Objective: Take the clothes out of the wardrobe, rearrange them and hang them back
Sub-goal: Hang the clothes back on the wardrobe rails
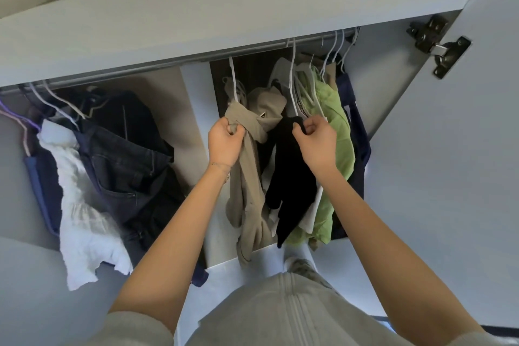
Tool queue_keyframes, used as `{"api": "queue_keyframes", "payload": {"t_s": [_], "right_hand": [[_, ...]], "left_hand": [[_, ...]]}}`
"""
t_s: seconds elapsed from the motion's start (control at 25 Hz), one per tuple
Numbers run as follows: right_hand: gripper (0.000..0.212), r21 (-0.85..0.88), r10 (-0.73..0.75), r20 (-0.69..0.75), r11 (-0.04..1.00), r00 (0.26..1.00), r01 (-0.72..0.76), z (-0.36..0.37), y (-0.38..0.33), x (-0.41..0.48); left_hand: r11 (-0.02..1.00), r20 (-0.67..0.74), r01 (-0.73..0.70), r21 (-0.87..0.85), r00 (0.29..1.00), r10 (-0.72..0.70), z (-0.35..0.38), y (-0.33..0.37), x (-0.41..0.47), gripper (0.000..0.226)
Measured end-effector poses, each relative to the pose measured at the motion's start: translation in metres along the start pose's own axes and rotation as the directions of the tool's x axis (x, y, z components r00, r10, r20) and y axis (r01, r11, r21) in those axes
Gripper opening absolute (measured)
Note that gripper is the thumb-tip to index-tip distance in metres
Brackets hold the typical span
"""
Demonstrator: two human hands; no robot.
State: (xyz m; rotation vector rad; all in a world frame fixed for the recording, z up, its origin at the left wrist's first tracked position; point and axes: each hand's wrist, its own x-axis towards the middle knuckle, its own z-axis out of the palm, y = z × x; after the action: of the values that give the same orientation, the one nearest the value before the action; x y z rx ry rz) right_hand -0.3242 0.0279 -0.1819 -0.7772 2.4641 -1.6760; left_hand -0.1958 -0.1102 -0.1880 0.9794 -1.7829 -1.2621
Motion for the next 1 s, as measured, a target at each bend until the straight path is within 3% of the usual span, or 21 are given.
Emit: {"api": "queue_keyframes", "payload": {"t_s": [0.12,0.48,1.0], "right_hand": [[0.018,0.028,0.013,-0.06,1.0,0.998,-0.011,-0.004,0.004,0.013],[0.017,-0.044,-0.042,-0.048,0.998,0.998,0.039,-0.006,0.01,0.042],[0.025,-0.356,0.043,0.059,0.934,0.997,-0.019,-0.017,0.024,0.08]], "left_hand": [[1.0,-0.007,-0.013,0.009,1.0,0.013,0.01,0.006,0.011,0.042],[0.998,0.004,-0.066,-0.01,0.998,0.066,0.034,0.022,0.038,0.041],[0.974,0.054,-0.157,0.166,0.987,0.15,0.068,0.037,0.077,0.035]]}}
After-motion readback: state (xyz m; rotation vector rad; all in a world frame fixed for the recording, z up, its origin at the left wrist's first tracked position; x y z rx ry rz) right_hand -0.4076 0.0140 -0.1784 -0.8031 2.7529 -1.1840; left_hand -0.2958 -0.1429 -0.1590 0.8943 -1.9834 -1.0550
